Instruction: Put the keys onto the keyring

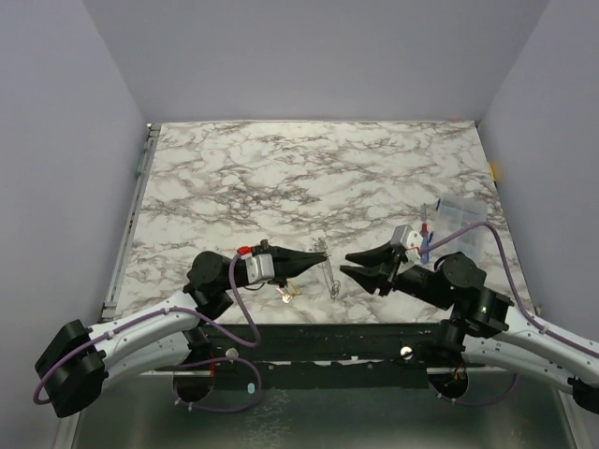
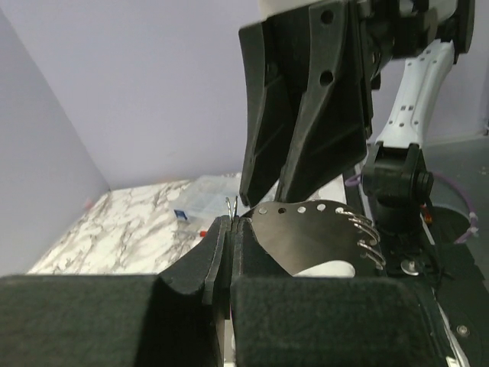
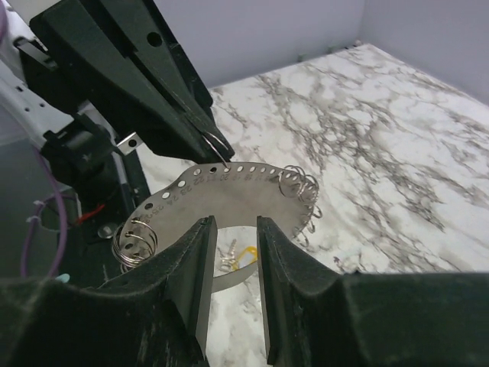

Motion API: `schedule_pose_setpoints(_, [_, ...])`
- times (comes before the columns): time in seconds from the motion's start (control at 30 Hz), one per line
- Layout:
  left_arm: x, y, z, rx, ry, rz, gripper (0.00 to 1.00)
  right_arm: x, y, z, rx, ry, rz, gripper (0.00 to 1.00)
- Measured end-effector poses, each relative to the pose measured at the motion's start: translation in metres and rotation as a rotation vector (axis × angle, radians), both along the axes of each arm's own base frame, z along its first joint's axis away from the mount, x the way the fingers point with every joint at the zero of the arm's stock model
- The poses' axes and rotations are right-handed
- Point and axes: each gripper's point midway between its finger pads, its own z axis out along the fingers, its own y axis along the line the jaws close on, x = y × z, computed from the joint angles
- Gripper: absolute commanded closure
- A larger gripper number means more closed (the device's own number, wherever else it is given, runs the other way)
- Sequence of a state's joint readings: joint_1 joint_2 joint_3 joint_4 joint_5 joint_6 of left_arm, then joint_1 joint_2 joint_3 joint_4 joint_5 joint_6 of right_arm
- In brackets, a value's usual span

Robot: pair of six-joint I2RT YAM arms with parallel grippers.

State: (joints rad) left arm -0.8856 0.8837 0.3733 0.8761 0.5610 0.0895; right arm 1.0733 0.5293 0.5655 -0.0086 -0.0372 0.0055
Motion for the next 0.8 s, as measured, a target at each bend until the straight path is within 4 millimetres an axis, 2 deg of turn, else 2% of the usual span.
schedule_pose_setpoints(0.3, [-0.011, 0.005, 0.022, -0.098, -0.013, -0.040, 1.00, -0.008, 0.031, 0.013, 0.089, 0.011, 0.116, 0.67])
schedule_pose_setpoints(0.5, [-0.017, 0.008, 0.030, -0.145, 0.004, -0.067, 1.00, -0.013, 0.039, 0.028, 0.145, -0.023, 0.164, 0.68])
schedule_pose_setpoints(0.8, [-0.023, 0.013, 0.042, -0.221, 0.028, -0.108, 1.00, -0.021, 0.046, 0.040, 0.185, -0.059, 0.223, 0.68])
